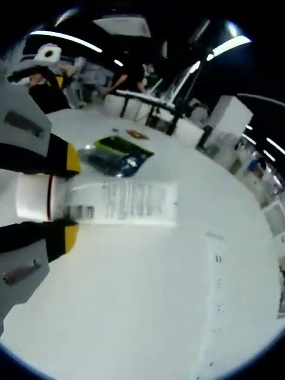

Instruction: Arrange the skincare products in the storage area until every visible bottle or jar stands upright without overlapping.

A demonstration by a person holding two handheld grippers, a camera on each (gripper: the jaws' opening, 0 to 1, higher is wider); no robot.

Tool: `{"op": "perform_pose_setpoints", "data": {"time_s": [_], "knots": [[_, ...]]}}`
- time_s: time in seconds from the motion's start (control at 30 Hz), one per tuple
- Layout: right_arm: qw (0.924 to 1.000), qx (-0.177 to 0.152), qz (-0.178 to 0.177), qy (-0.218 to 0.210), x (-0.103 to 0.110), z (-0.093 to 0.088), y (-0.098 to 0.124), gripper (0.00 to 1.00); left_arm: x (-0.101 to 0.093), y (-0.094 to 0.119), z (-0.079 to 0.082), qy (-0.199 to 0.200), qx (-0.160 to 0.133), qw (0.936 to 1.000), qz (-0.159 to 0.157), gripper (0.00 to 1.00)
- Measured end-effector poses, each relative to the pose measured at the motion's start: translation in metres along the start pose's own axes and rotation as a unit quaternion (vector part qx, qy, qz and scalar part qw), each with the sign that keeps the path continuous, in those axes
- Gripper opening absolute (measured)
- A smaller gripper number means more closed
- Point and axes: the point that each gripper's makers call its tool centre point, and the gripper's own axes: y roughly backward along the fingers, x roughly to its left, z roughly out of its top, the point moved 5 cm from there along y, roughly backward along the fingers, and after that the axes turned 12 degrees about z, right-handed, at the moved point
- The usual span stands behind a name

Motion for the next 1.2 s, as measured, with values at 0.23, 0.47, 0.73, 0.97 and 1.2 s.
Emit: {"op": "perform_pose_setpoints", "data": {"time_s": [0.23, 0.47, 0.73, 0.97, 1.2], "knots": [[0.9982, -0.033, 0.043, -0.025, 0.002, -0.007, 0.014, 0.21, -0.002, -0.011, 0.015, 0.094, -0.025, 0.9937, -0.056, 0.98], [0.9923, -0.069, 0.093, -0.044, 0.015, -0.007, 0.024, 0.21, 0.016, -0.035, 0.025, 0.124, -0.017, 0.9887, -0.083, 0.97], [0.9864, -0.082, 0.139, -0.028, 0.048, 0.005, 0.04, 0.21, 0.057, -0.069, 0.053, 0.237, -0.069, 0.9657, -0.081, 0.97], [0.9765, -0.085, 0.198, -0.004, 0.092, 0.012, 0.049, 0.21, 0.067, -0.088, 0.077, 0.29, -0.097, 0.9464, -0.104, 0.96], [0.9642, -0.086, 0.251, 0.015, 0.133, 0.008, 0.057, 0.21, 0.067, -0.103, 0.106, 0.334, -0.139, 0.9221, -0.136, 0.95]]}}
